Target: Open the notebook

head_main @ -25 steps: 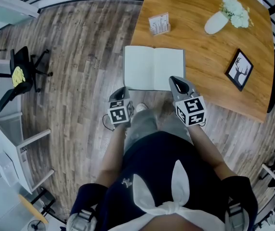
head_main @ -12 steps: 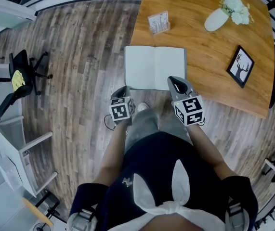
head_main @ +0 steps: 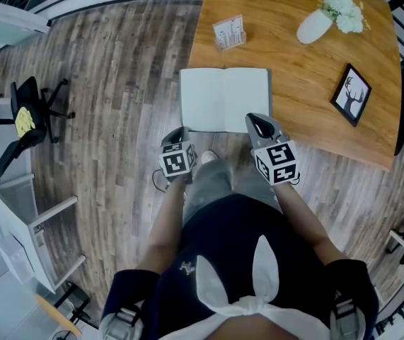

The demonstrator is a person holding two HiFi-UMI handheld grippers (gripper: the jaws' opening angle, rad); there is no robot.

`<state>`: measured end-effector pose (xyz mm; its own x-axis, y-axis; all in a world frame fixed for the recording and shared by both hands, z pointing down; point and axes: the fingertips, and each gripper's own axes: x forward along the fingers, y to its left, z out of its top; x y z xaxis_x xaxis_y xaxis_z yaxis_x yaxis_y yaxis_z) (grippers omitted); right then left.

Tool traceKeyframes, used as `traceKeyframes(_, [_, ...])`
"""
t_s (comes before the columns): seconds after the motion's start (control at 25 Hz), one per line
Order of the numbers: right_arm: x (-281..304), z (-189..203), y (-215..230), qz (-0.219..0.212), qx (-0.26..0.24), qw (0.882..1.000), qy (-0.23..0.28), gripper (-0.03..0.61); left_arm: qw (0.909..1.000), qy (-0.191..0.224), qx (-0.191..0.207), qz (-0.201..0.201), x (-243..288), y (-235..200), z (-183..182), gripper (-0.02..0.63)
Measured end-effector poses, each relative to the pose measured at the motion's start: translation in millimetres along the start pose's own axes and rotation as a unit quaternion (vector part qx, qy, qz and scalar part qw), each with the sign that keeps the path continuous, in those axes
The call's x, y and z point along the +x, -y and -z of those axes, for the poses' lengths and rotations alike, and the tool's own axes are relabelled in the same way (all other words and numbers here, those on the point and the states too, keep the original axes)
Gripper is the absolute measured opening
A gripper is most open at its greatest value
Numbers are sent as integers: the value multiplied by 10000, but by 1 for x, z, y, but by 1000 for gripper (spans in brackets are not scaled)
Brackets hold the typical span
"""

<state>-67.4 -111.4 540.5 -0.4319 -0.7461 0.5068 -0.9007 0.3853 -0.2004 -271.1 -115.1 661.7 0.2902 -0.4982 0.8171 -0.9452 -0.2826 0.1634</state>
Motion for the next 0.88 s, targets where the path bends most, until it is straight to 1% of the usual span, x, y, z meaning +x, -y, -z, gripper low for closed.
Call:
traceKeyframes(0.16, [-2, -1, 0, -26, -46, 10000, 2, -2, 9999, 68, -115, 83, -3, -1, -1, 29])
traceKeyframes(0.24, [-5, -3, 0, -60, -73, 10000, 5, -2, 9998, 134, -176, 16, -8, -4, -3, 30])
traceKeyframes(0.36, [-8, -6, -1, -138, -135, 9998, 14, -2, 9991, 338, -211, -163, -16, -7, -13, 29])
traceKeyframes(0.48, [-11, -12, 1, -205, -212, 9996, 48, -2, 9976, 603, -259, -225, -28, -5, -31, 29])
traceKeyframes(0.68, [-22, -28, 4, -322, -365, 9985, 232, -2, 9924, 1199, -218, -173, -56, 18, -70, 29])
traceKeyframes(0.88, [-34, -42, 10, -440, -506, 9970, 380, -2, 9860, 1665, -35, 43, -82, 58, -101, 29])
